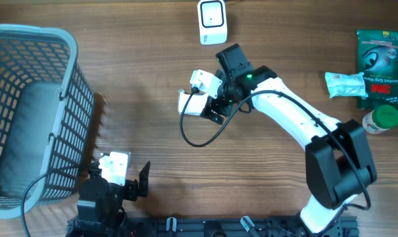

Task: Scan the item barcode
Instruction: 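Grasp the white pouch with the right gripper and lift it, then hold the white pouch's barcode up to the white scanner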

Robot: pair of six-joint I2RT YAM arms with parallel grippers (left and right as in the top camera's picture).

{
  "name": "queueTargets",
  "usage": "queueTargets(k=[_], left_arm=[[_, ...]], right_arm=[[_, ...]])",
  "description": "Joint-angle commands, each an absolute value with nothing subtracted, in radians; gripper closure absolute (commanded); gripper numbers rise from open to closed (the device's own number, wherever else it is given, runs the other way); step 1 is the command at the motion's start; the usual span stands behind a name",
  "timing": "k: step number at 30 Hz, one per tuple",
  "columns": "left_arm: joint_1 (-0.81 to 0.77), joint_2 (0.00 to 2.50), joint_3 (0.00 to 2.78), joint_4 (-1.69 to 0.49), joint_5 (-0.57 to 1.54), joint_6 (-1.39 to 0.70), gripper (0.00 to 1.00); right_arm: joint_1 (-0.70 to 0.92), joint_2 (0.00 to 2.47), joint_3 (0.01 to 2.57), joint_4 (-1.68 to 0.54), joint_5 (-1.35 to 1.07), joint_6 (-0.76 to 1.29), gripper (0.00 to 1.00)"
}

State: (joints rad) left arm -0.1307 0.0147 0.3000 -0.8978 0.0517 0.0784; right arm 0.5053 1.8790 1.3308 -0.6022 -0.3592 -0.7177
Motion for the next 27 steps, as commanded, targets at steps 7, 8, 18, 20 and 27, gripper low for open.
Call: queueTargets(k=[7, 8, 18, 20, 27], left_arm=[[-0.127, 0.009, 0.298, -0.896, 0.063, 0.097, 0.0], [-0.127, 0.009, 0.298, -0.896, 0.063, 0.097, 0.0], [-0.127, 0.009, 0.298, -0.896, 0.063, 0.097, 0.0], [-0.127, 0.009, 0.298, -0.896, 0.063, 0.097, 0.0], [-0.127, 0.009, 0.298, -0.896, 0.063, 0.097, 0.0]], right_arm=[[0.538, 2.072, 1.328, -0.358, -0.402, -0.722, 0.0], [0.538, 2.08, 1.328, -0.352, -0.403, -0.72, 0.0], [0.538, 2.167, 1.344, -0.359, -0.298, -0.628, 0.06], [0.538, 2.164, 1.392, -0.4, -0.342, -0.564, 0.27], [0.538, 2.162, 1.496, -0.582, -0.319, -0.313, 0.23]])
